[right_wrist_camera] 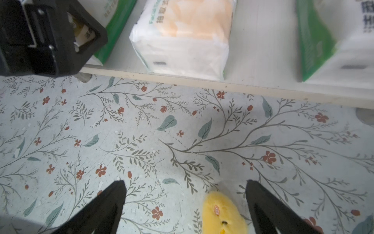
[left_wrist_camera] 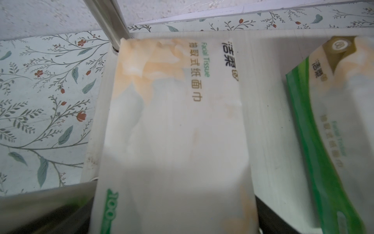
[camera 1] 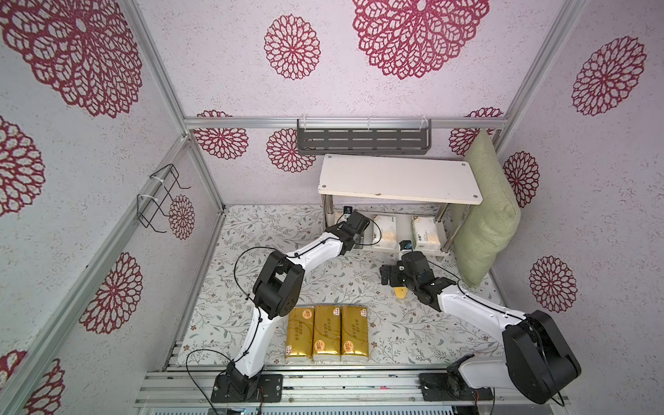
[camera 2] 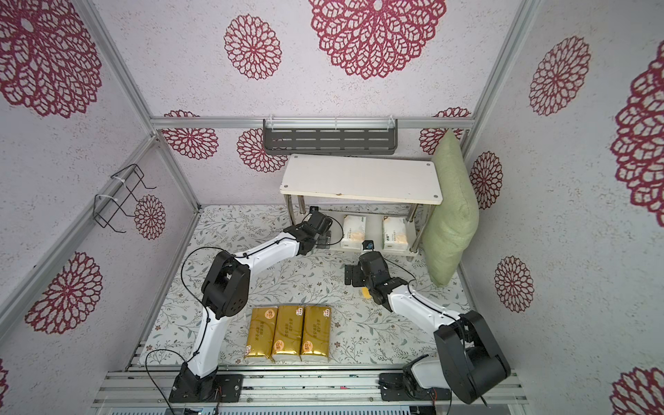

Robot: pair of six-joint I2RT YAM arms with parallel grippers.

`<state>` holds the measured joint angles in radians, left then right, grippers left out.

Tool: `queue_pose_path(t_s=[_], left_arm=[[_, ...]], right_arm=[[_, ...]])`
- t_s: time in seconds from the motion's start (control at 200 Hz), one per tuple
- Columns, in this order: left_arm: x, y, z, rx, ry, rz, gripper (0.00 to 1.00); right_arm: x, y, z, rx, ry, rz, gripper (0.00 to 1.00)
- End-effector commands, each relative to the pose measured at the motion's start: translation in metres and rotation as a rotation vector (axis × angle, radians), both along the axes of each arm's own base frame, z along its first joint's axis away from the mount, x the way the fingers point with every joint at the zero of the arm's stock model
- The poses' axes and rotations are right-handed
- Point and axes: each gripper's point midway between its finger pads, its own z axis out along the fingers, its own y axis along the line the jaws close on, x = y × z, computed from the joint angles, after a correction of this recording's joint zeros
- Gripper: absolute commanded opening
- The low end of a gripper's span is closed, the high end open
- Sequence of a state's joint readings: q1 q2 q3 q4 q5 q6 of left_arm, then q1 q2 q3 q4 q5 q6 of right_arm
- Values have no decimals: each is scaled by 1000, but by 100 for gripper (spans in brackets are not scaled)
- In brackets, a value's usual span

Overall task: Place the tissue boxes on the shelf by color
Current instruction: Place a box of tissues on the shelf.

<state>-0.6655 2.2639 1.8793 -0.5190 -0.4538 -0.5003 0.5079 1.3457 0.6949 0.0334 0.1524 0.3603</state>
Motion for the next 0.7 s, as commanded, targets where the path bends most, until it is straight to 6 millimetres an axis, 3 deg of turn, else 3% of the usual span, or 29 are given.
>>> queue_pose_path(t_s=[0.0,0.225,0.535,0.695], left_arm=[[4,-1,-5,10,9,-5,93],[5,1,-5,16,6,1,92],[3,6,7,29,-16,8,100],[3,7,8,30,-18,10,98]], right_arm=[[4,6,10,32,-26,1,99],[3,6,9,31,-25,2,99],[4,7,9,29,-21,2,99],[4,6,10,24,-22,0,99]])
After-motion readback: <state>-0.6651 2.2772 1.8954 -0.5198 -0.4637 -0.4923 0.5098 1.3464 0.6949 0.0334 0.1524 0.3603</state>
